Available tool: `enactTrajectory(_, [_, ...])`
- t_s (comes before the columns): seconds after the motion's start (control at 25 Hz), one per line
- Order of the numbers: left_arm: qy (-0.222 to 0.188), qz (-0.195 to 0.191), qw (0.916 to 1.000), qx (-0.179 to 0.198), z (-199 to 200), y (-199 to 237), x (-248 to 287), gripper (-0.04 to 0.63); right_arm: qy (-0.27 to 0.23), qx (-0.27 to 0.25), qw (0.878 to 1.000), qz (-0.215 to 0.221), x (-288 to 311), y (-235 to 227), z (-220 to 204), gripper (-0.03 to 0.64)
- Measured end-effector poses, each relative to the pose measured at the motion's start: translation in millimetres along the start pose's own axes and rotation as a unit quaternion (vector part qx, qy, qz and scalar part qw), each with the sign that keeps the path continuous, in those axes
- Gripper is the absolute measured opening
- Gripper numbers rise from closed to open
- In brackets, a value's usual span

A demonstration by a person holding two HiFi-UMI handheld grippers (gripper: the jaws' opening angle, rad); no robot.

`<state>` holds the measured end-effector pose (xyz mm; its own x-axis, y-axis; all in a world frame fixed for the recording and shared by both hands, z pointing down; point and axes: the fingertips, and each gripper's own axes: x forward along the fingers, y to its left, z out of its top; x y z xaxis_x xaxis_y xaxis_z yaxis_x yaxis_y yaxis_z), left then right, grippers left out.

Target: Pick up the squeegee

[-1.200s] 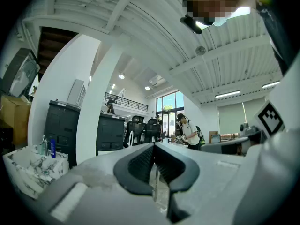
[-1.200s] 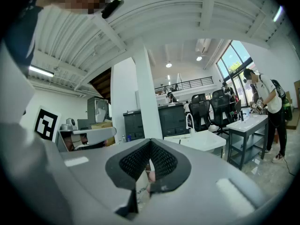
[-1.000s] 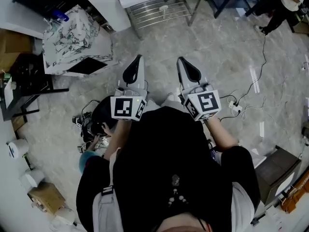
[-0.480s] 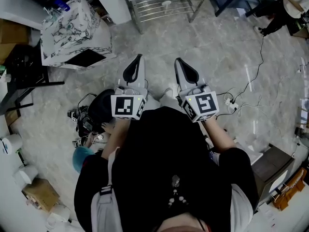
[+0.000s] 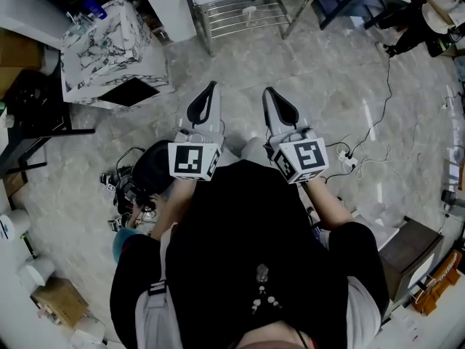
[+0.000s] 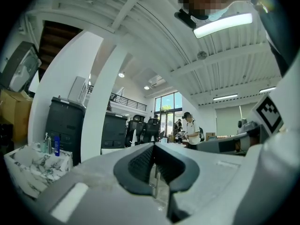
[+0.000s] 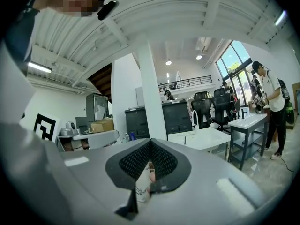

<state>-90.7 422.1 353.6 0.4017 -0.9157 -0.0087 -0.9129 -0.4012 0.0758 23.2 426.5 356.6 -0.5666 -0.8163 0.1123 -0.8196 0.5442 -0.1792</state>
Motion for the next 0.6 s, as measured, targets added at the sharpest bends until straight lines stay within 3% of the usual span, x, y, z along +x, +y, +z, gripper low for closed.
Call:
enactTrajectory(0.28, [0.014,0.01,0.9998,-0.005,-5.2,26.4,-2.6,0.002,0.005,-0.002,1.0,0.006,20.8,10.2,-2.8,0.002])
enactTrajectory(0.6, [0.013,0.018,0.9997,-0.003,-5.1,33.6,41.2,0.002,0.015,0.009,1.0,0.01,53.5,-30.2,-0.8,0.002])
